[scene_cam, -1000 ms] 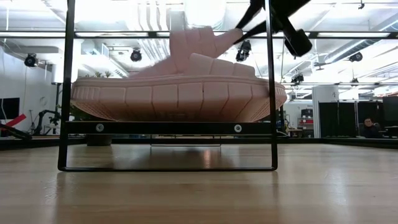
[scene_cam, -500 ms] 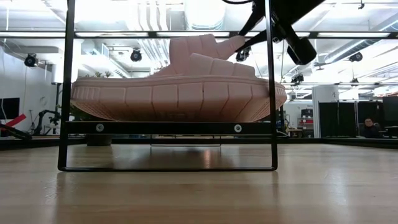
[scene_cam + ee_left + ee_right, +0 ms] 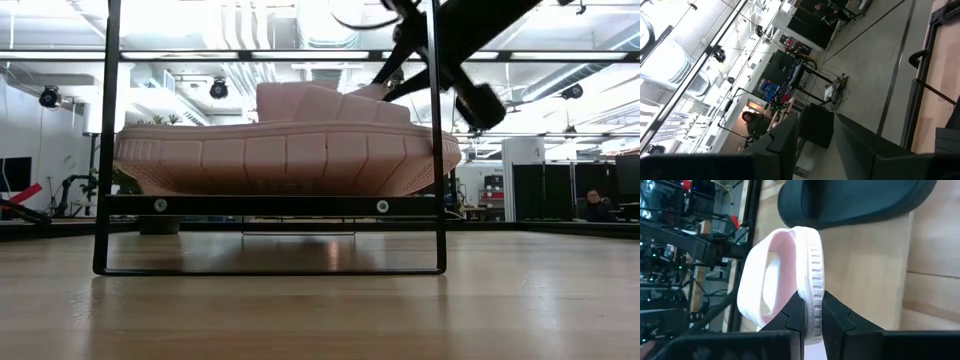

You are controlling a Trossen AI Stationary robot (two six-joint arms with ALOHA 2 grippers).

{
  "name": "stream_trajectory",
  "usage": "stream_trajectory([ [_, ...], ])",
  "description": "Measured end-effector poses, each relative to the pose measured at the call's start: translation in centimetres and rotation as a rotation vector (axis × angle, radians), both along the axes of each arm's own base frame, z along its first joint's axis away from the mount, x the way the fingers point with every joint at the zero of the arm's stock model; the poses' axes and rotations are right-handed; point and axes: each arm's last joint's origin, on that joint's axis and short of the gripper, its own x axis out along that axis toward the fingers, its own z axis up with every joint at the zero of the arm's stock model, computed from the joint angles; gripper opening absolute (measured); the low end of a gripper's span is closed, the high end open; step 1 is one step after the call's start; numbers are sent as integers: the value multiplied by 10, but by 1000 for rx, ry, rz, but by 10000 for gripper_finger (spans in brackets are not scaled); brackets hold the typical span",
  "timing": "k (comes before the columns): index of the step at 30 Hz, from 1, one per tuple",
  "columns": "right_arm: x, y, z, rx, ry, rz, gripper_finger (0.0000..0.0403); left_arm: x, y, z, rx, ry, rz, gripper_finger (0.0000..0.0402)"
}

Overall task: Pick and place slides into the shelf
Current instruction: Put the pink slide on the shelf

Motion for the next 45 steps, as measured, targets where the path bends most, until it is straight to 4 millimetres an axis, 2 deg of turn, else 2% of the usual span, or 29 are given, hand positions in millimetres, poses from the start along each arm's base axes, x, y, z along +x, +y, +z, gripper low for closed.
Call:
stream_trajectory([
  [4, 10, 3, -11, 21, -16, -15, 28, 0, 0, 0, 0, 0, 0, 112],
  [8, 12, 3, -14, 23, -18, -16, 28, 0, 0, 0, 0, 0, 0, 112],
  [16, 0, -1, -6, -4, 26, -34, 28, 0, 0, 0, 0, 0, 0, 112],
  [23, -4, -2, -9, 5, 70, -32, 28, 0, 0, 0, 0, 0, 0, 112],
  [37, -17, -5, -34, 55, 127, -72, 28, 0, 0, 0, 0, 0, 0, 112],
  [45, -16, -9, -36, 52, 129, -58, 28, 0, 0, 0, 0, -1, 0, 112],
])
